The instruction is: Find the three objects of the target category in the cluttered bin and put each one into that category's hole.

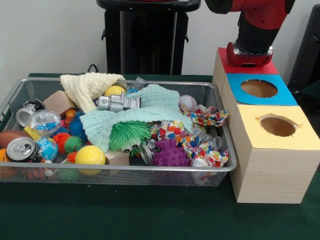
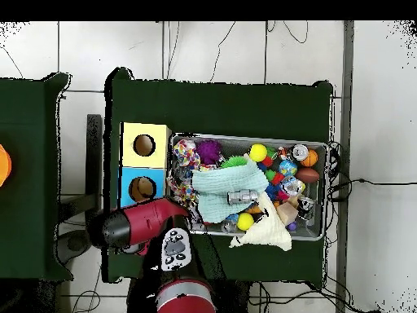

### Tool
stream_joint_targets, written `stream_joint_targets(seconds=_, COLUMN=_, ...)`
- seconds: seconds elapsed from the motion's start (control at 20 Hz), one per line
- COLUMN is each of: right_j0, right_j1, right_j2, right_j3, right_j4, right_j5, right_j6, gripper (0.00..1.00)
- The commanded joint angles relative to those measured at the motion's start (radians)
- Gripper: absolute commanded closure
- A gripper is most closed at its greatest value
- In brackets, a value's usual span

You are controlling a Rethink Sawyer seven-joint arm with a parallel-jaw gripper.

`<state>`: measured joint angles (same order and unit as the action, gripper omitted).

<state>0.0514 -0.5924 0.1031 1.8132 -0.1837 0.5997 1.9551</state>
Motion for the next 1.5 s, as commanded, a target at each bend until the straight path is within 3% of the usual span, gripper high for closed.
stream_joint_targets(seconds=0.05, right_j0=-0.036, right_j1=0.003, right_j2=0.000, right_j3=-0.057, right_j4=0.024, right_j5=-0.001, right_j6=0.111, gripper=1.00)
stream_joint_targets(seconds=0.55, right_j0=-0.019, right_j1=-0.021, right_j2=-0.015, right_j3=-0.072, right_j4=0.045, right_j5=0.007, right_j6=0.149, gripper=1.00)
stream_joint_targets(seconds=0.6, right_j0=-0.023, right_j1=-0.020, right_j2=-0.009, right_j3=-0.065, right_j4=0.049, right_j5=-0.008, right_j6=0.146, gripper=0.00)
stream_joint_targets(seconds=1.15, right_j0=-0.064, right_j1=-0.037, right_j2=0.021, right_j3=-0.049, right_j4=0.060, right_j5=0.002, right_j6=0.103, gripper=0.00)
stream_joint_targets(seconds=1.5, right_j0=-0.073, right_j1=-0.097, right_j2=0.027, right_j3=-0.045, right_j4=0.078, right_j5=0.059, right_j6=0.087, gripper=0.00)
